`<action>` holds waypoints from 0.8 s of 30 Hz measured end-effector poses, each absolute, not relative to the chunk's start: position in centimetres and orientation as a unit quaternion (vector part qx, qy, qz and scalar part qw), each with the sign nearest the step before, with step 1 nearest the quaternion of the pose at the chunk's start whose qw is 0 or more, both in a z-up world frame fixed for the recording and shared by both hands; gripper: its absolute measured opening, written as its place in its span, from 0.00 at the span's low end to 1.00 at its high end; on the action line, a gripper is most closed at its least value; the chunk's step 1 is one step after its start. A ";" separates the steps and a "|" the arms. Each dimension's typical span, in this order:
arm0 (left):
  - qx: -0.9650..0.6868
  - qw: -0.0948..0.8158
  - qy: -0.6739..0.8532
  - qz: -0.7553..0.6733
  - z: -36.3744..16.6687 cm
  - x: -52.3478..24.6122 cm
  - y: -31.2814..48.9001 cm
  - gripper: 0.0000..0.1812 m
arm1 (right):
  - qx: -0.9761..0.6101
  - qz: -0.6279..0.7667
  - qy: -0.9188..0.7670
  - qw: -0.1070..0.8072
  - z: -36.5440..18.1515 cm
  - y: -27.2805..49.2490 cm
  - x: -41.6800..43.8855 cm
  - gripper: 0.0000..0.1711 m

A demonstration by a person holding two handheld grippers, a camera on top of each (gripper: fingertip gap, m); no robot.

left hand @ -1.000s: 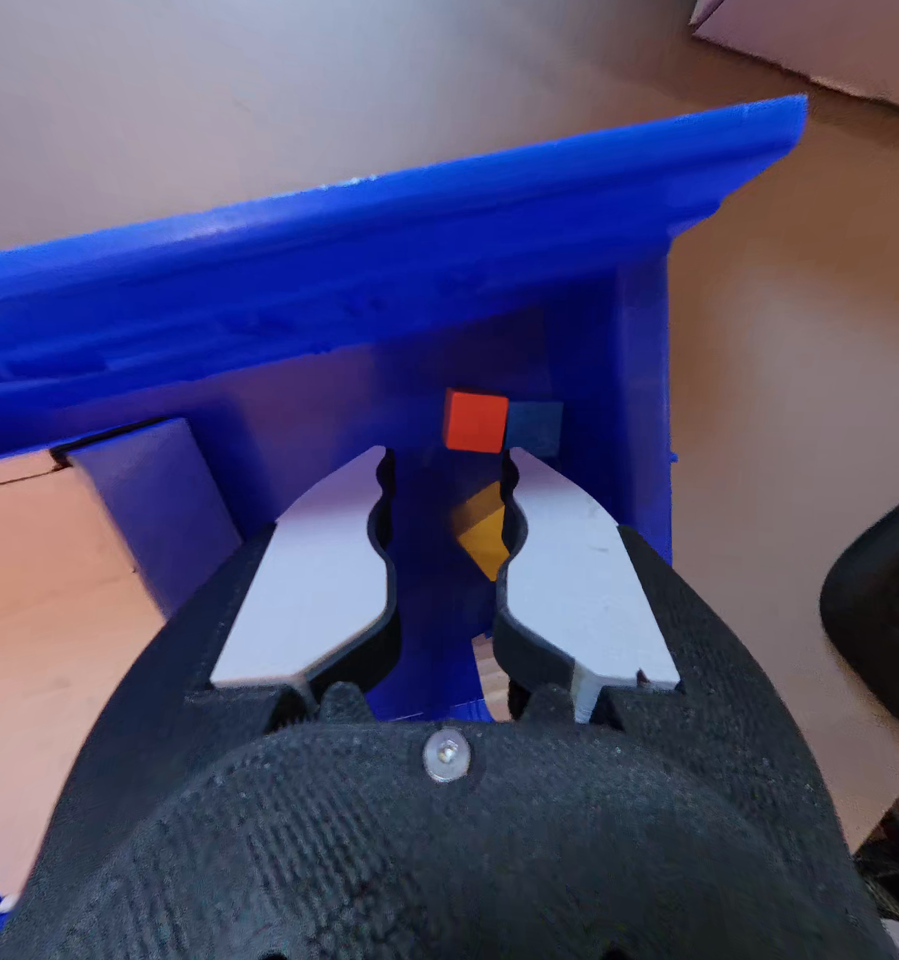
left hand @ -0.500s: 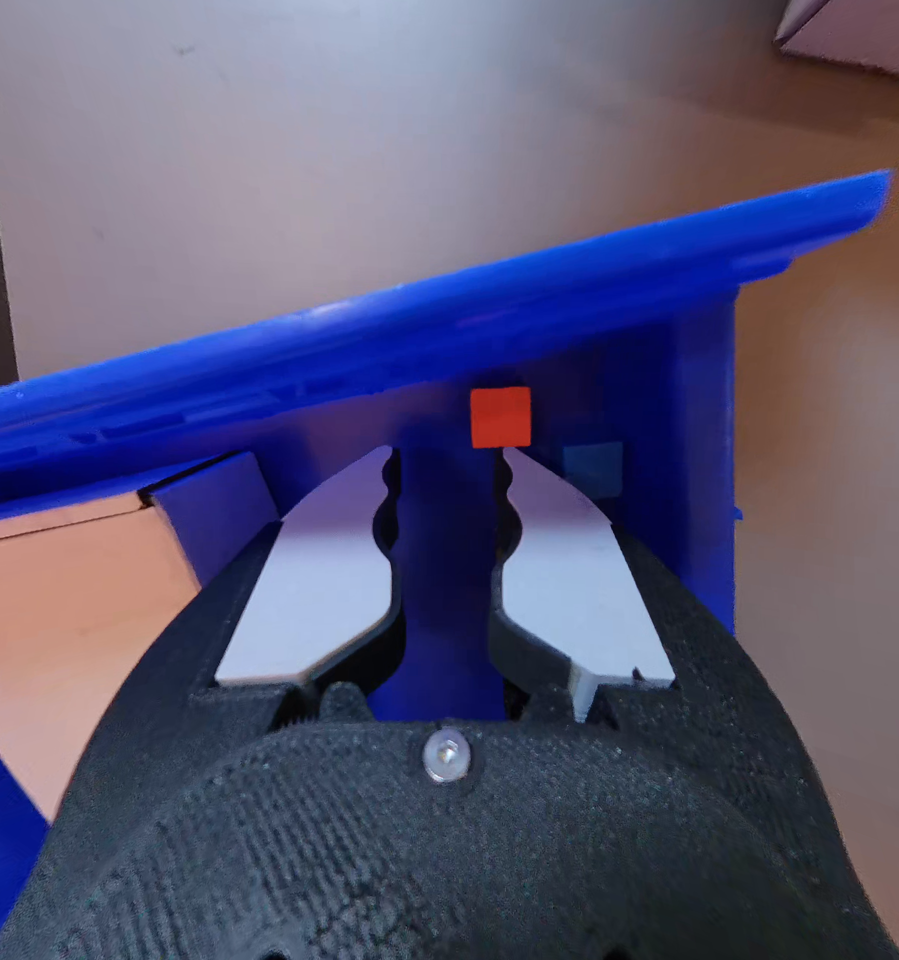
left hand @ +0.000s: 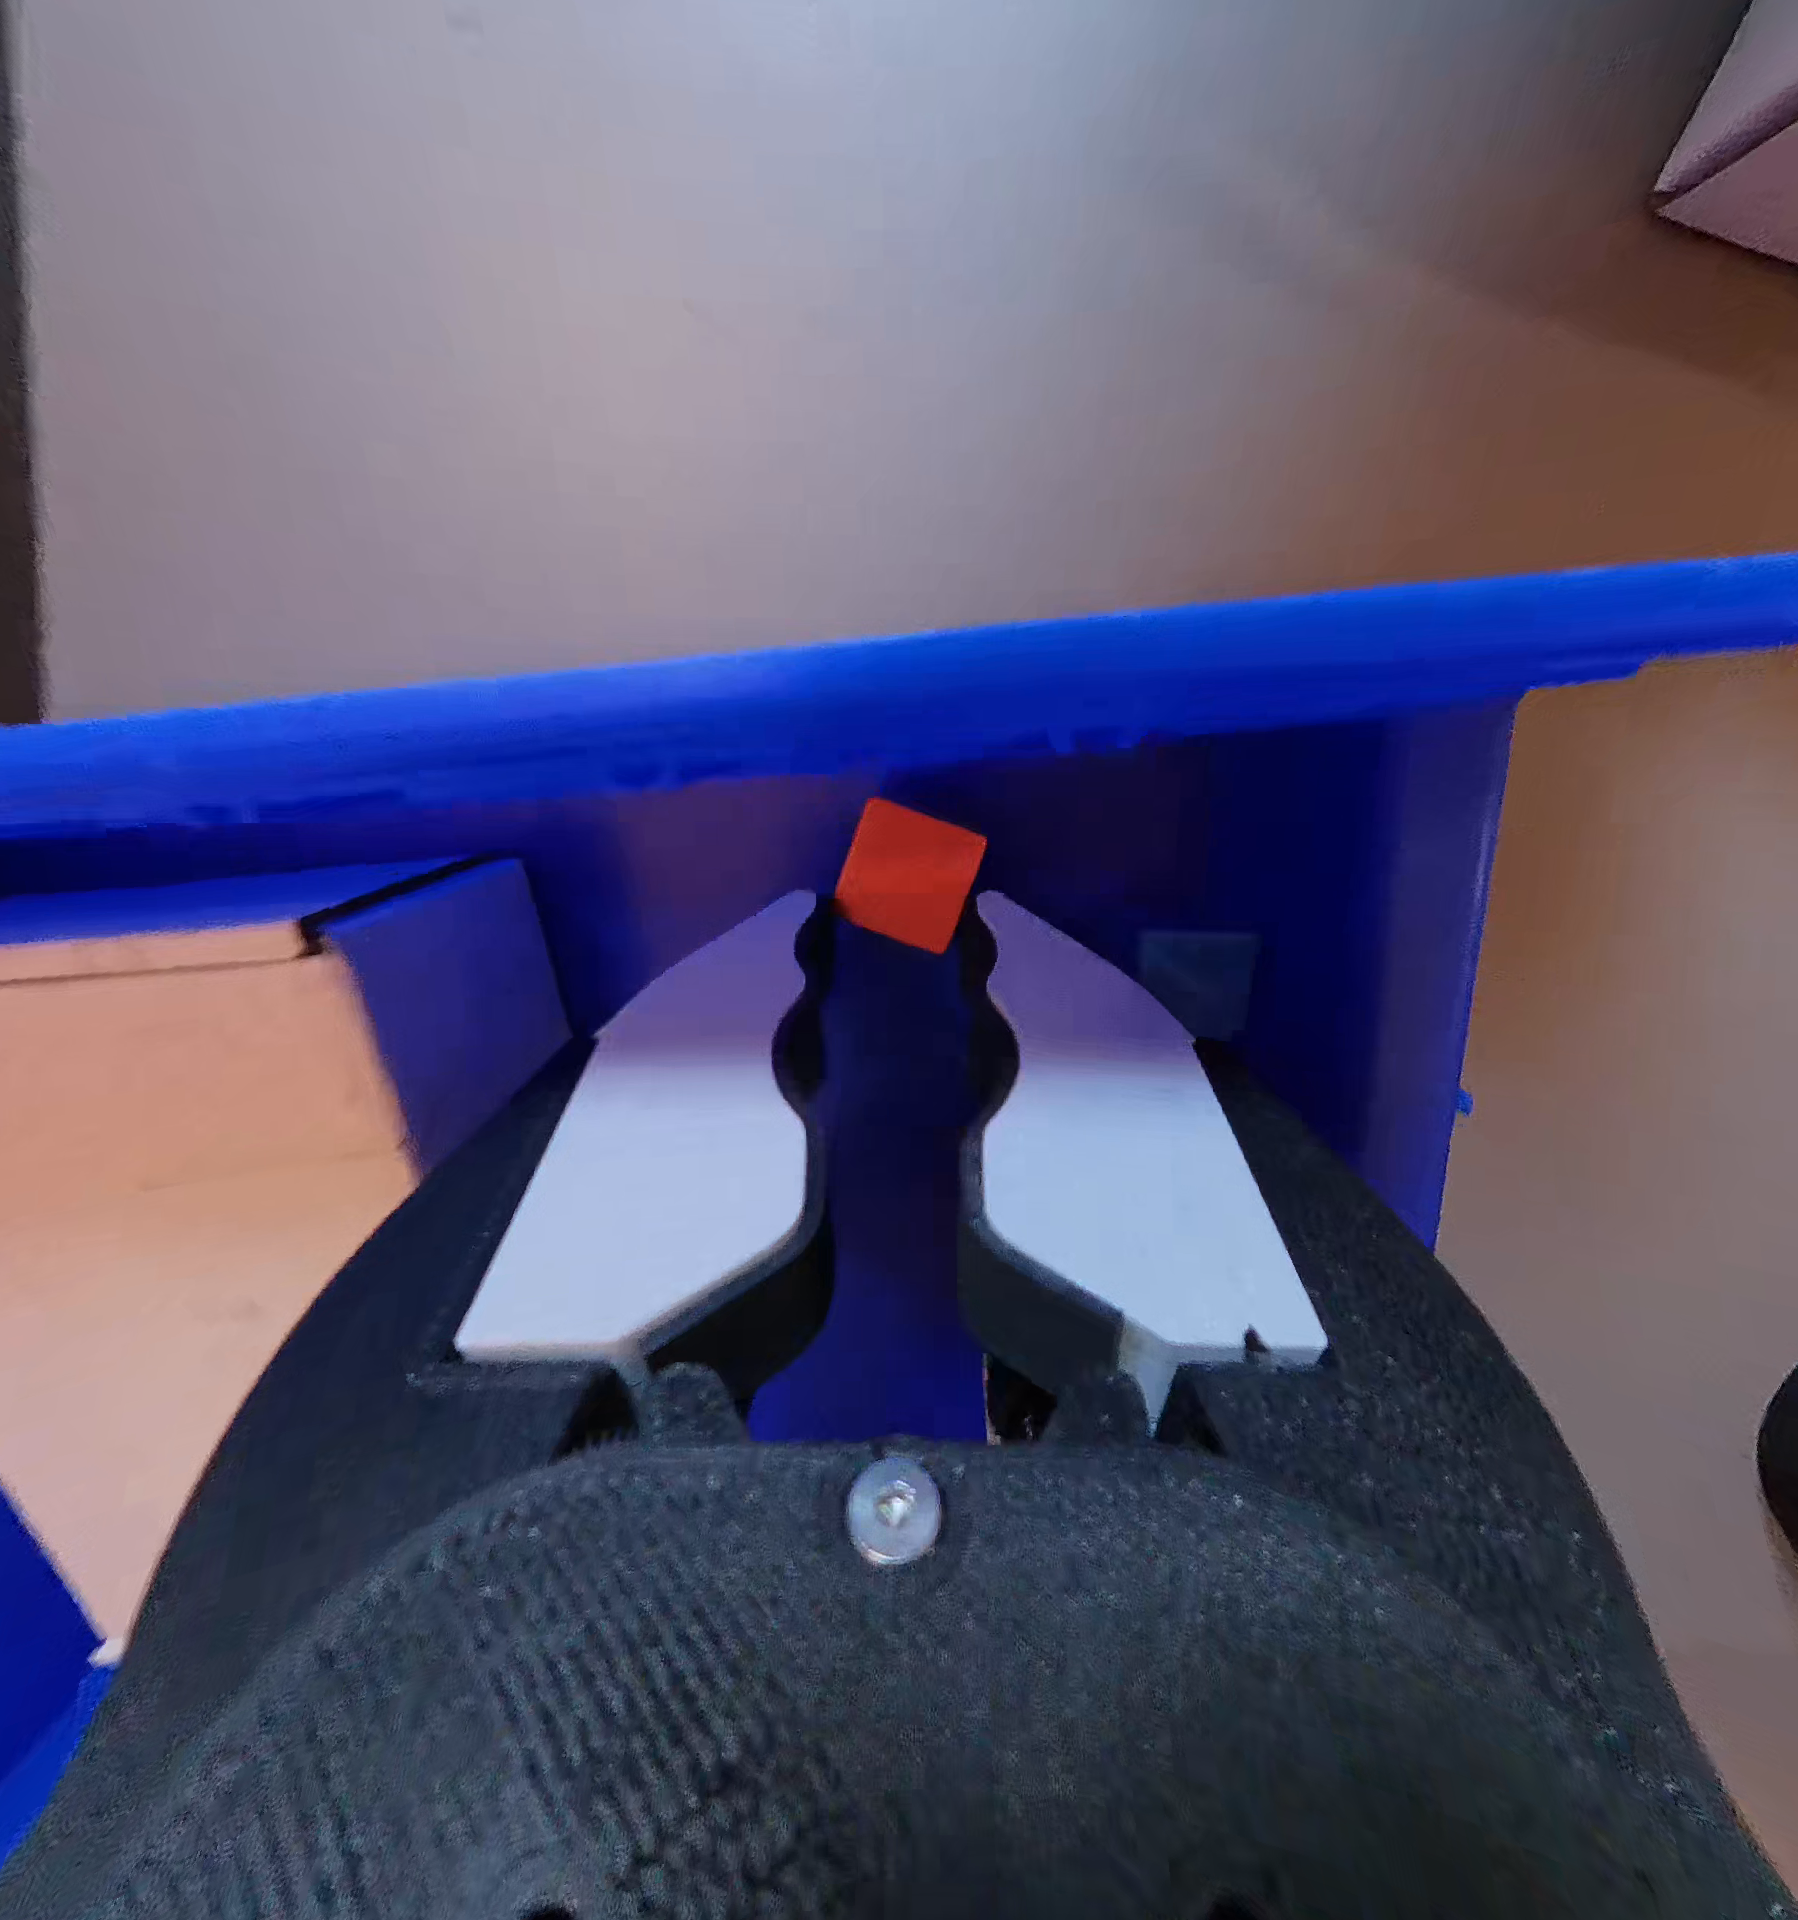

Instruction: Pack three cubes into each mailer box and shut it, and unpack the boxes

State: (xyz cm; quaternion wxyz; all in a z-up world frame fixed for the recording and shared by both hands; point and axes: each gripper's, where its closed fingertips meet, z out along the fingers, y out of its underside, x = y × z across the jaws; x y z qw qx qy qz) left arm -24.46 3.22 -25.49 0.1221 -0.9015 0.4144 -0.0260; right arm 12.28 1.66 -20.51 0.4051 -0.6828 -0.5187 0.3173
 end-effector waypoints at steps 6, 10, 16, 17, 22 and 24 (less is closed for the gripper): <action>-0.886 0.244 0.393 -0.034 -16.0 -22.2 4.4 0.12 | -0.682 0.319 -0.520 0.404 -20.5 1.7 12.2 0.43; -0.849 0.292 0.436 -0.063 -11.2 -14.5 3.3 0.12 | -0.678 0.319 -0.518 0.412 -20.2 1.8 12.2 0.43; -0.822 0.219 0.516 -0.100 -17.0 -1.6 1.3 0.12 | -0.673 0.319 -0.516 0.425 -19.6 1.7 12.4 0.43; -0.819 0.207 0.526 -0.095 -18.4 -0.2 1.4 0.12 | -0.672 0.319 -0.515 0.426 -19.5 1.7 12.4 0.43; -0.810 0.157 0.562 -0.057 -23.6 3.2 2.5 0.12 | -0.669 0.323 -0.511 0.433 -19.1 1.8 12.7 0.43; -0.807 0.146 0.570 -0.047 -24.8 3.6 2.8 0.12 | -0.669 0.324 -0.509 0.435 -19.0 1.9 12.9 0.43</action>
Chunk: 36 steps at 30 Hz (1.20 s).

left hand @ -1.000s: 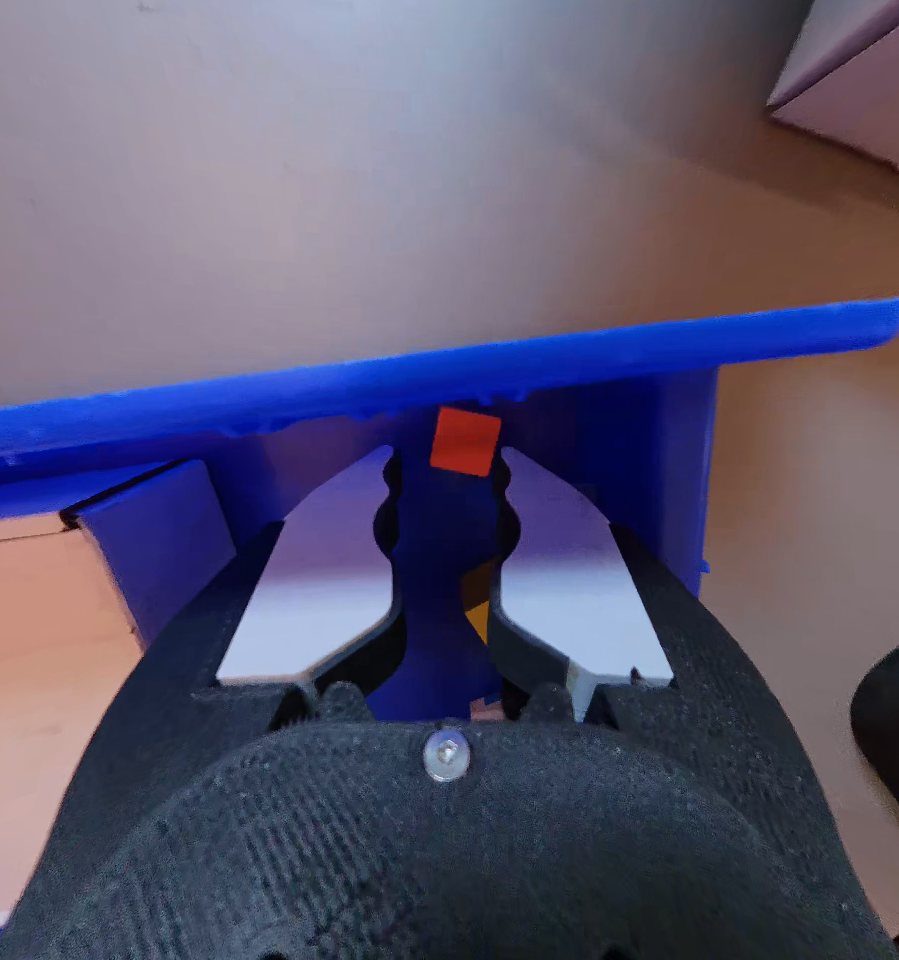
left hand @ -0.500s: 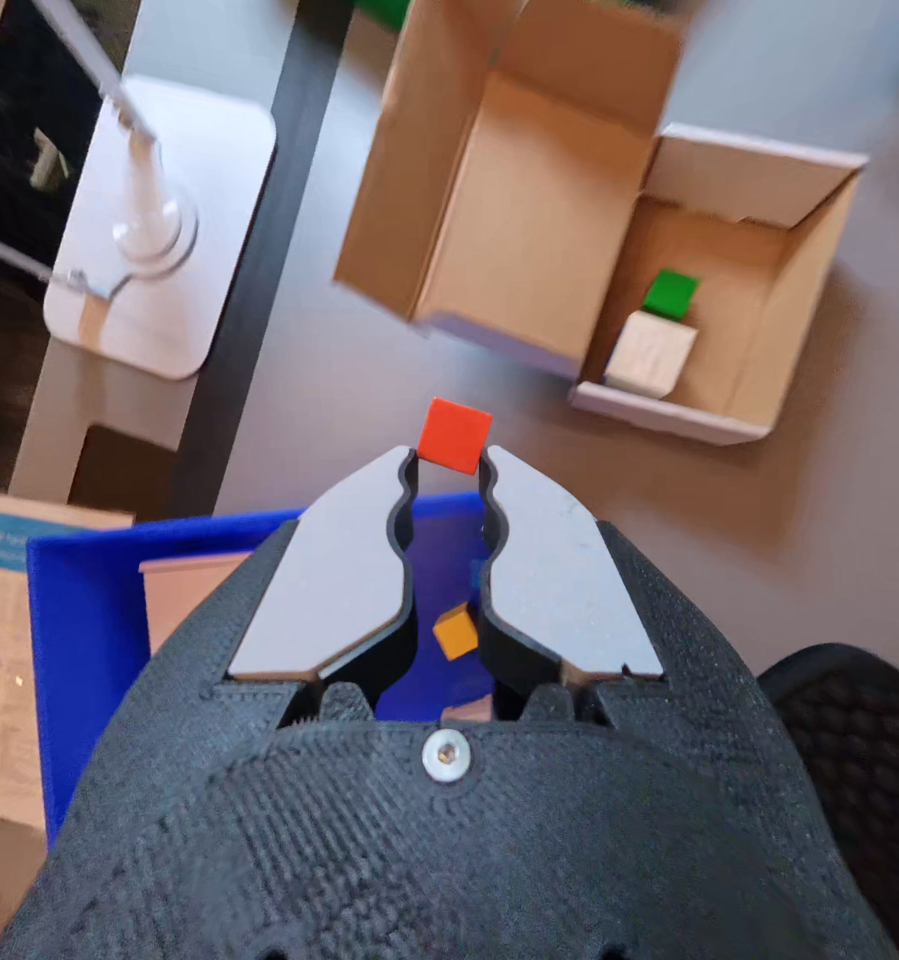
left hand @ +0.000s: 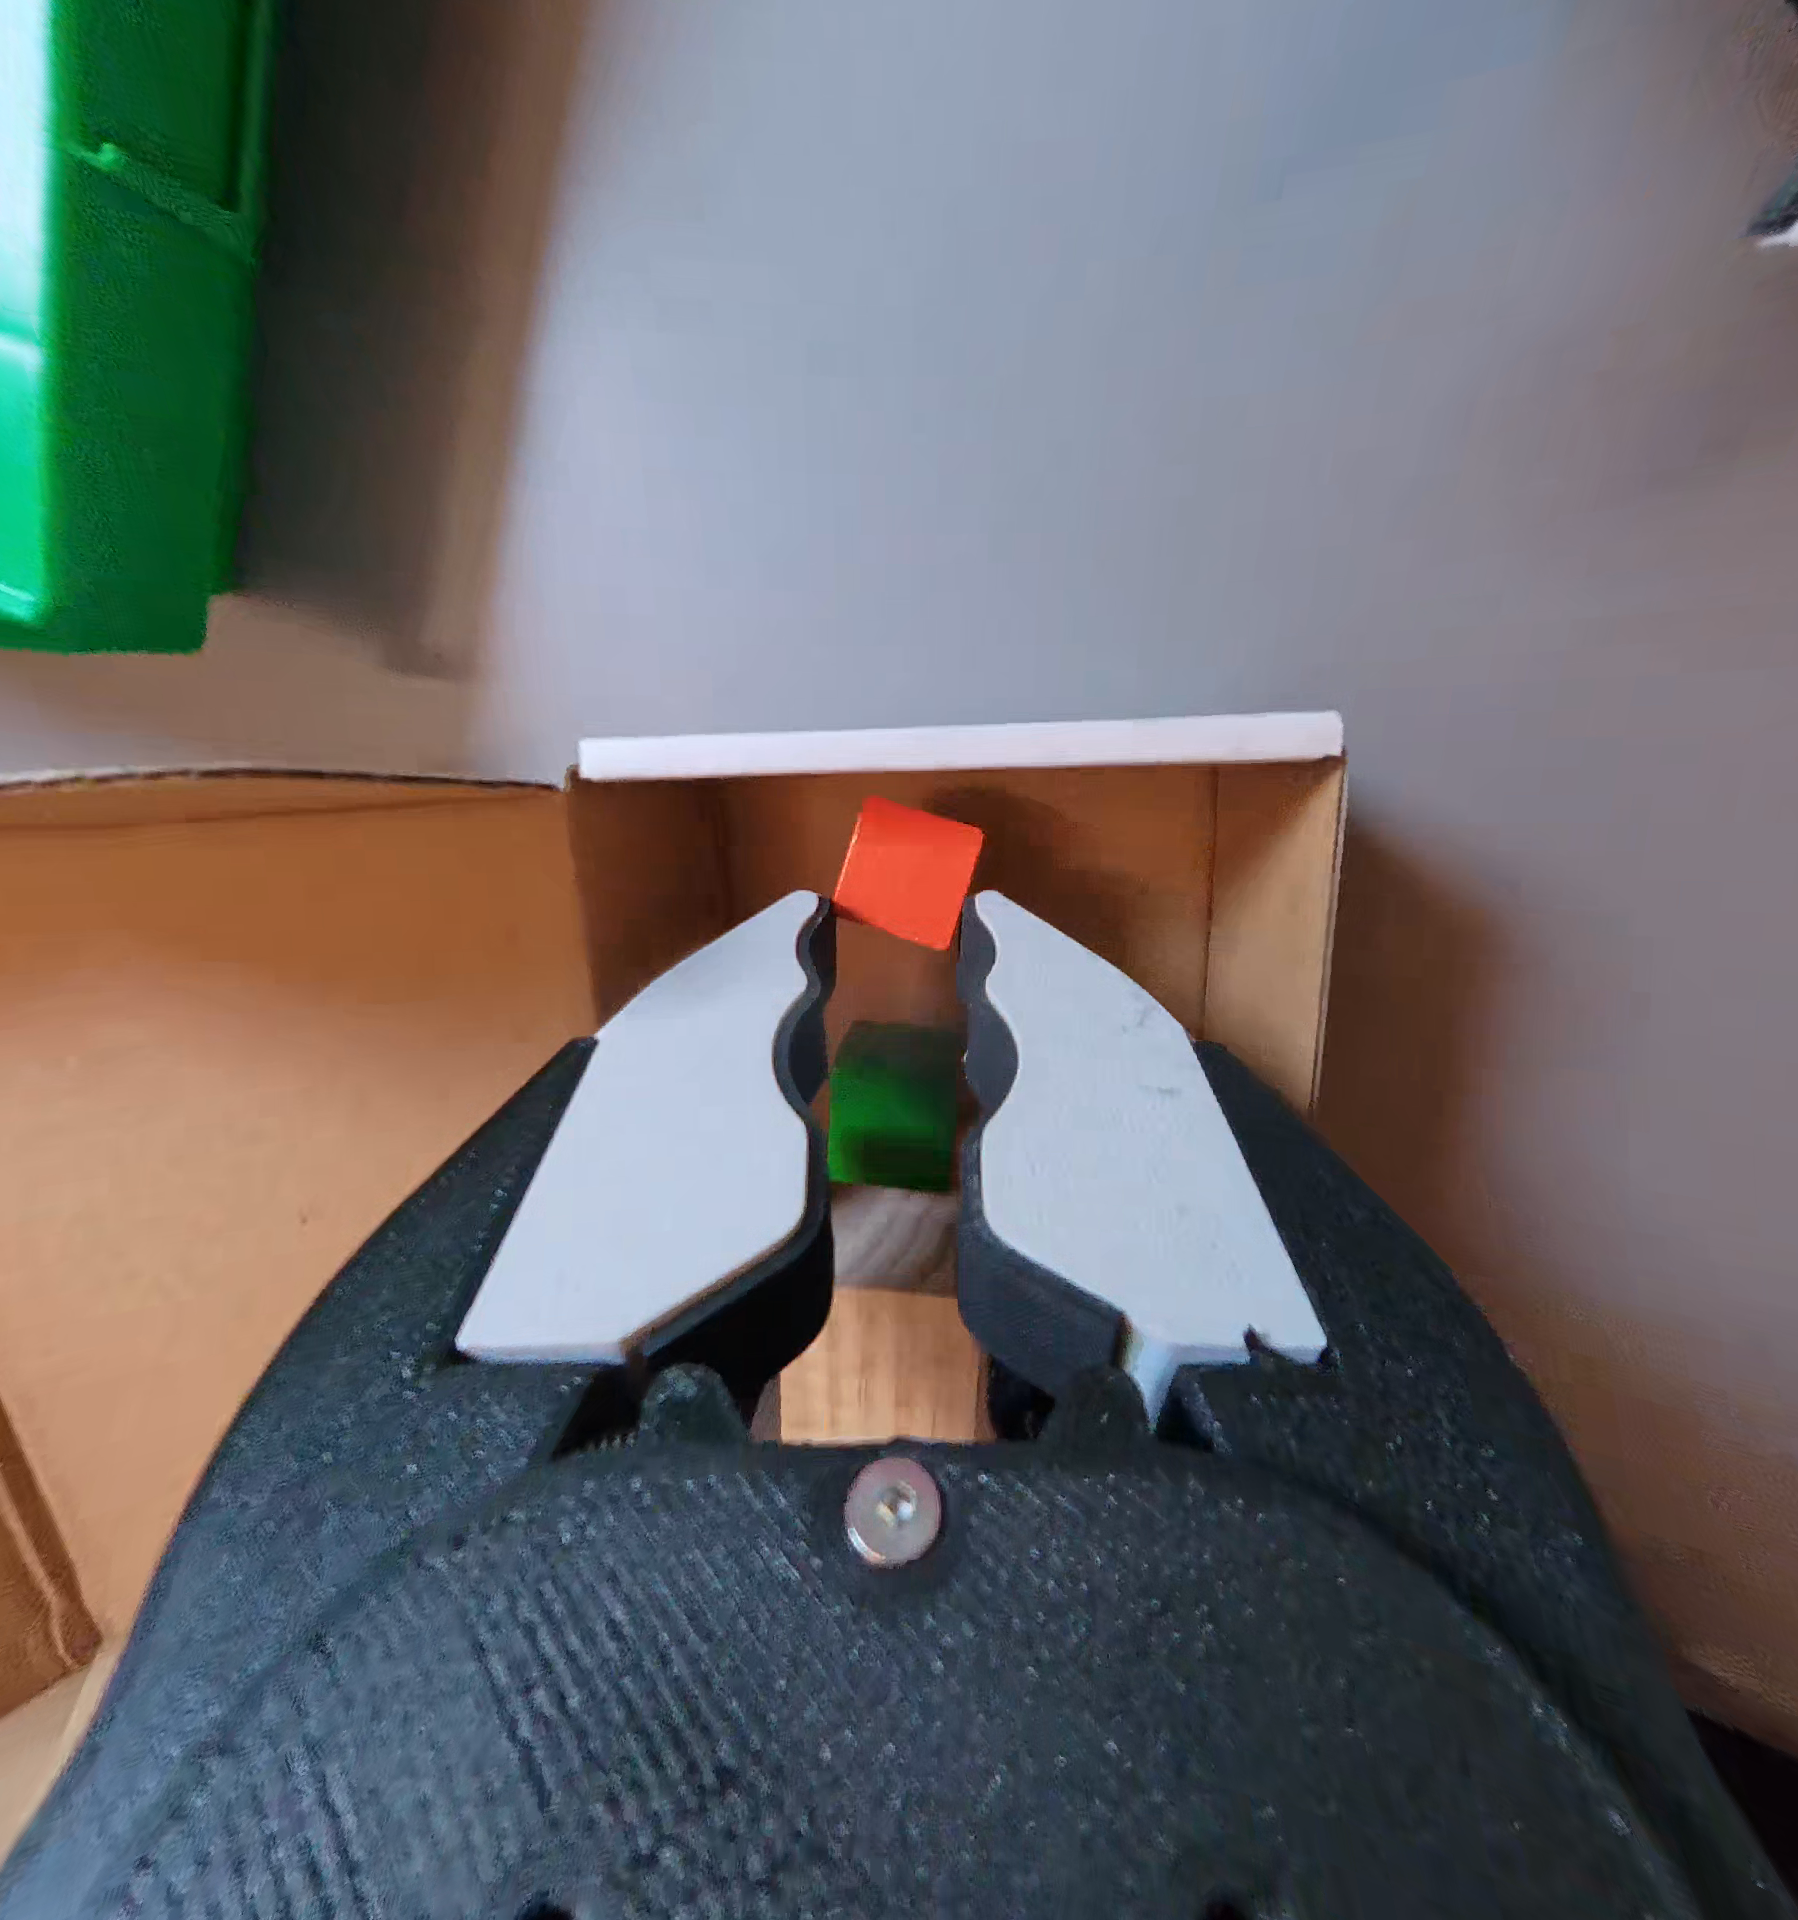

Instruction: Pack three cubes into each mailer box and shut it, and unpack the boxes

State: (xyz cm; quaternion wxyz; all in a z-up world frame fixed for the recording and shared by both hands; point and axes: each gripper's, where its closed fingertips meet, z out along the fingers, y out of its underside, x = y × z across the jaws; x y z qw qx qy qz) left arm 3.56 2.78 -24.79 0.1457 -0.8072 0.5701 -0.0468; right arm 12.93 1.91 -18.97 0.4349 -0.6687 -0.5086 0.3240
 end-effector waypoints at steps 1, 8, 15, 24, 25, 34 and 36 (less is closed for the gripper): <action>-0.806 0.142 0.574 -0.037 -25.3 3.5 2.9 0.13 | -0.669 0.325 -0.507 0.436 -18.9 2.0 13.0 0.43; -0.794 0.129 0.594 -0.002 -26.5 2.9 2.6 0.15 | -0.669 0.332 -0.503 0.435 -18.8 2.1 13.3 0.42; -0.799 0.191 0.568 -0.042 -23.9 3.1 2.6 0.22 | -0.667 0.329 -0.507 0.435 -19.0 1.9 13.2 0.43; -0.758 0.502 0.399 -0.117 -11.9 -2.9 3.0 0.25 | -0.666 0.339 -0.486 0.454 -18.6 3.0 12.8 0.40; -0.753 0.536 0.362 -0.121 -10.6 -4.8 3.0 0.25 | -0.666 0.340 -0.480 0.459 -18.4 3.4 12.7 0.40; -0.790 0.576 0.037 -0.206 -11.4 -19.0 4.4 0.30 | -0.689 0.296 -0.446 0.489 -14.8 8.7 8.5 0.38; -0.808 0.548 0.041 -0.215 -13.0 -18.3 4.7 0.32 | -0.703 0.278 -0.444 0.480 -14.7 10.1 6.8 0.39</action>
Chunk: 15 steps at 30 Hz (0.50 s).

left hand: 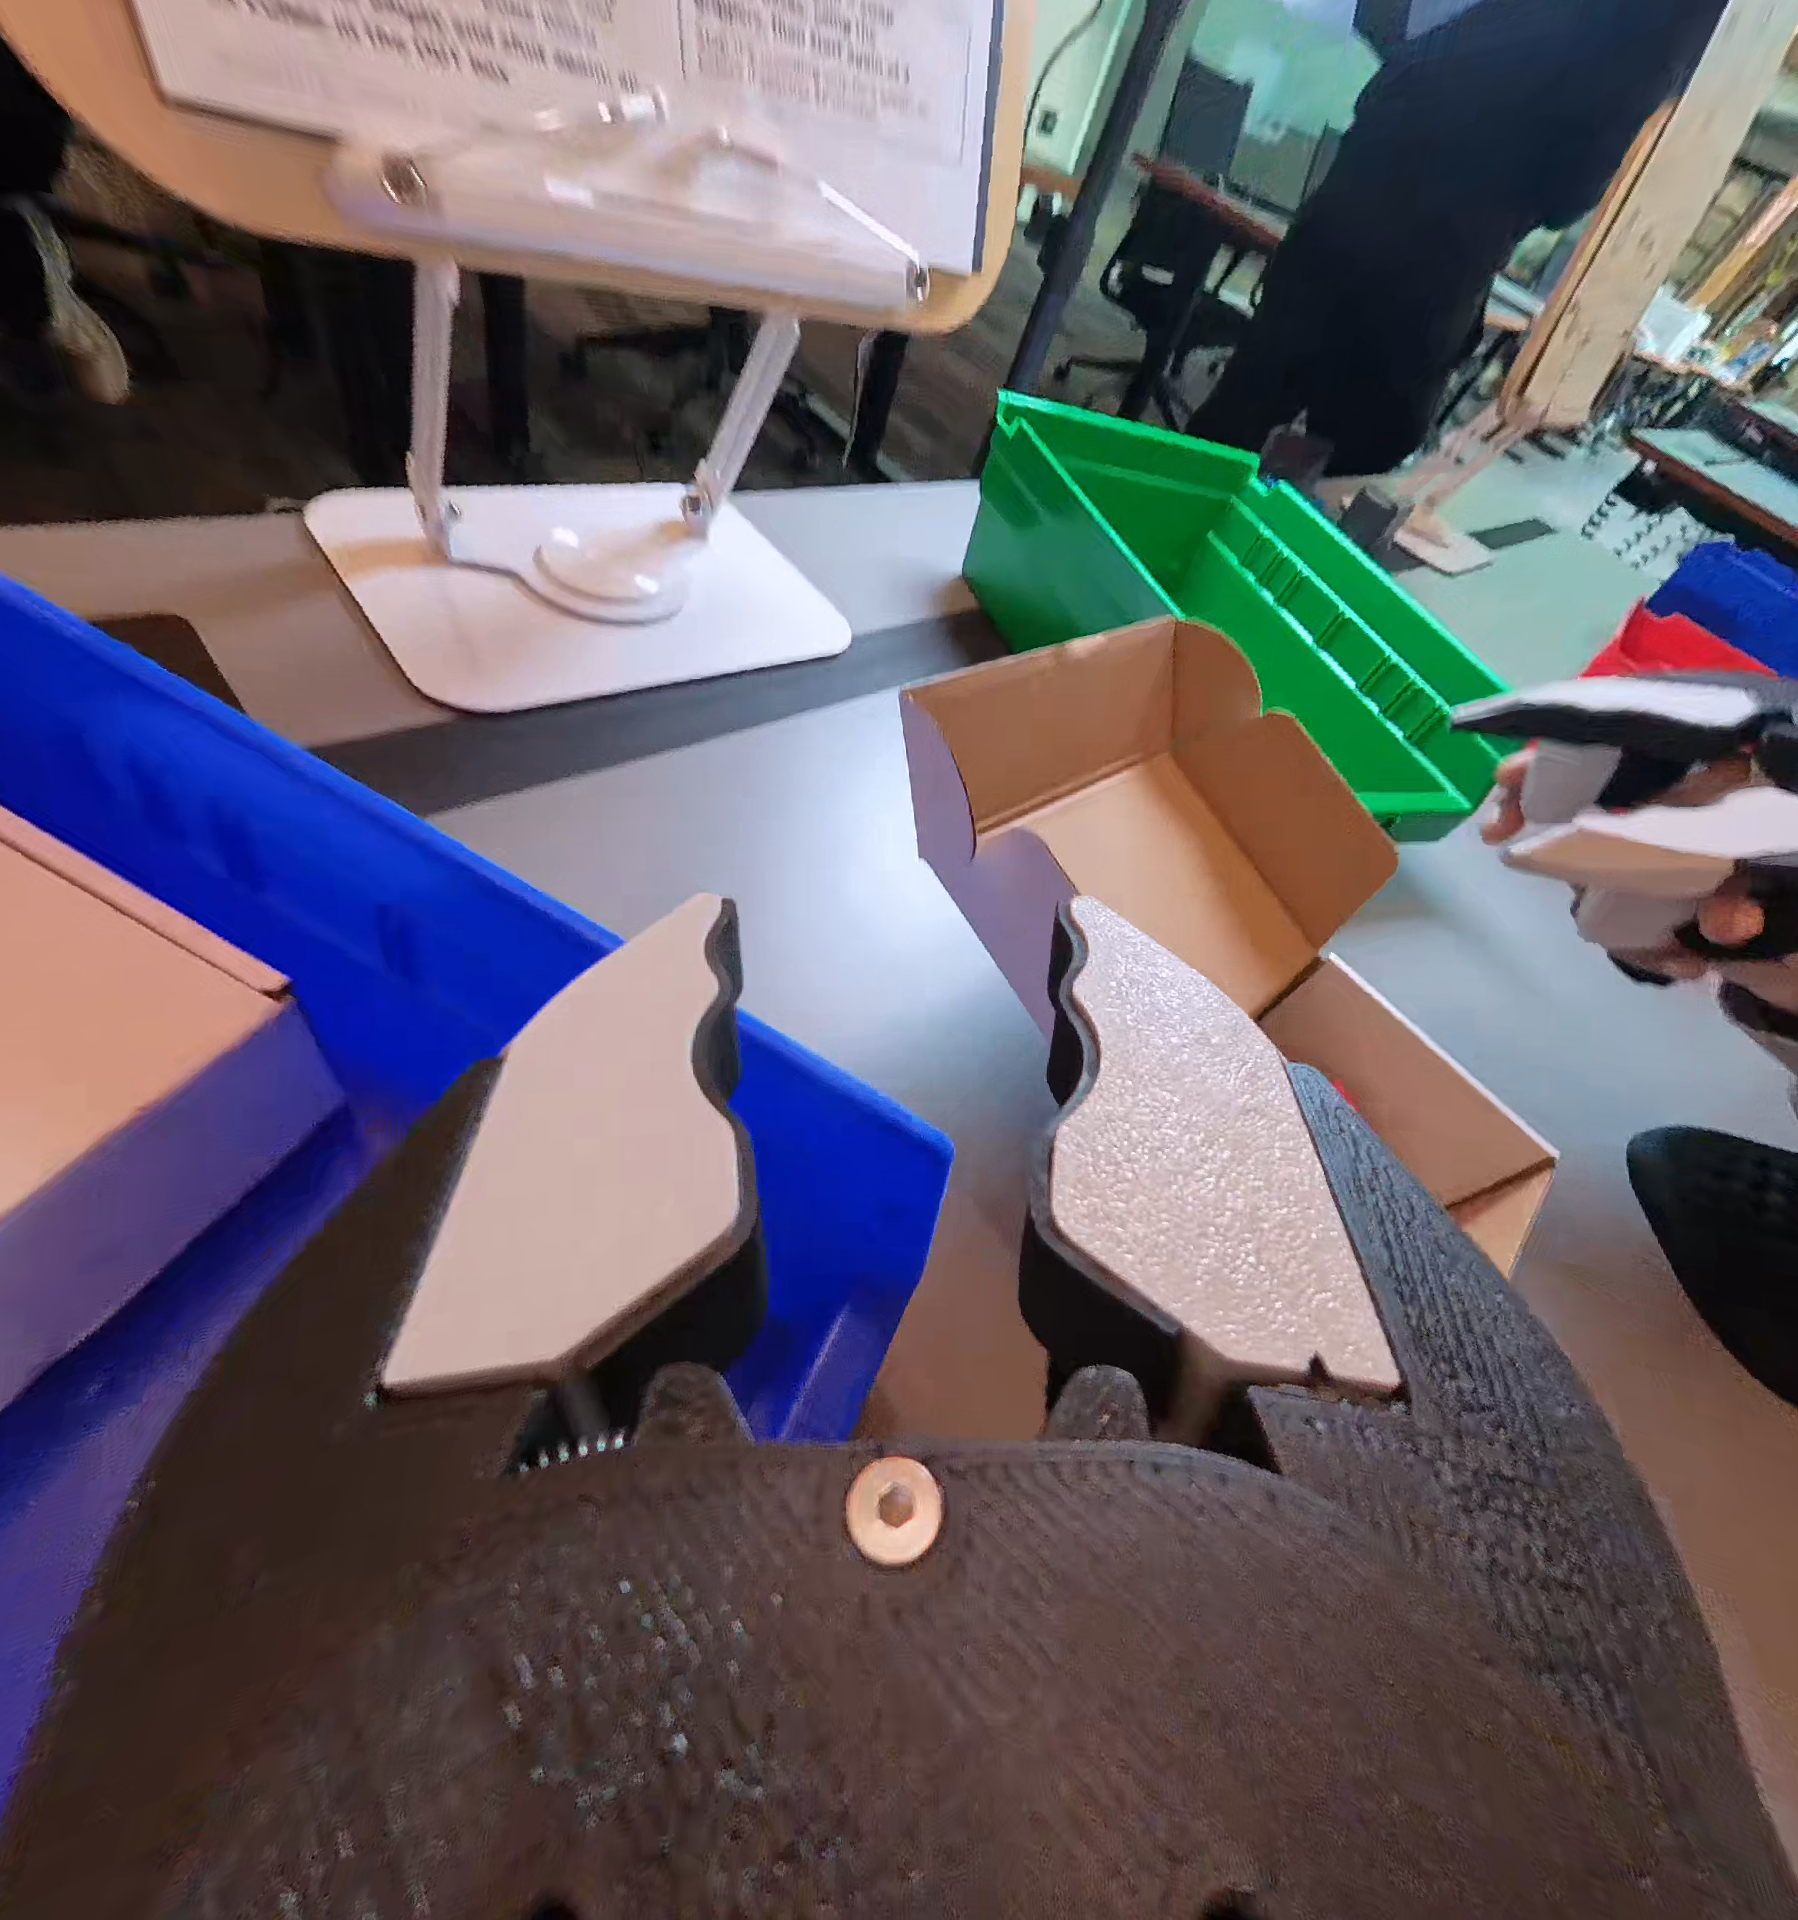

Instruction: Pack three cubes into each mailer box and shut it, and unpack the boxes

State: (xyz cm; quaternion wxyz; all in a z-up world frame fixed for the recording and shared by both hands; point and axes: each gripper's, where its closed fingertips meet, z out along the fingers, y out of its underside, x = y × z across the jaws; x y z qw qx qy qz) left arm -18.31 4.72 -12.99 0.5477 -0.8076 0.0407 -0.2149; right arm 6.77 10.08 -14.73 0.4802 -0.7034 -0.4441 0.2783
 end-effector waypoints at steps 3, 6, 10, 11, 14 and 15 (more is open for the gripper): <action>-0.825 0.518 0.055 -0.218 -14.8 -16.8 5.0 0.31 | -0.723 0.285 -0.422 0.467 -14.8 12.0 4.5 0.38; -0.837 0.497 0.071 -0.219 -16.1 -15.6 5.2 0.28 | -0.747 0.294 -0.411 0.433 -16.3 12.7 3.3 0.34; -0.849 0.491 0.091 -0.173 -17.0 -15.3 5.4 0.17 | -0.732 0.280 -0.427 0.451 -17.1 12.2 2.7 0.14; -0.849 0.493 0.091 -0.166 -17.1 -15.2 5.3 0.13 | -0.723 0.278 -0.435 0.460 -17.0 11.9 2.6 0.09; -0.853 0.492 0.098 -0.145 -17.3 -15.2 5.1 0.09 | -0.702 0.245 -0.452 0.492 -16.9 11.7 2.8 0.06; -0.854 0.492 0.101 -0.137 -17.2 -15.4 4.9 0.10 | -0.696 0.243 -0.457 0.497 -16.7 11.5 2.9 0.07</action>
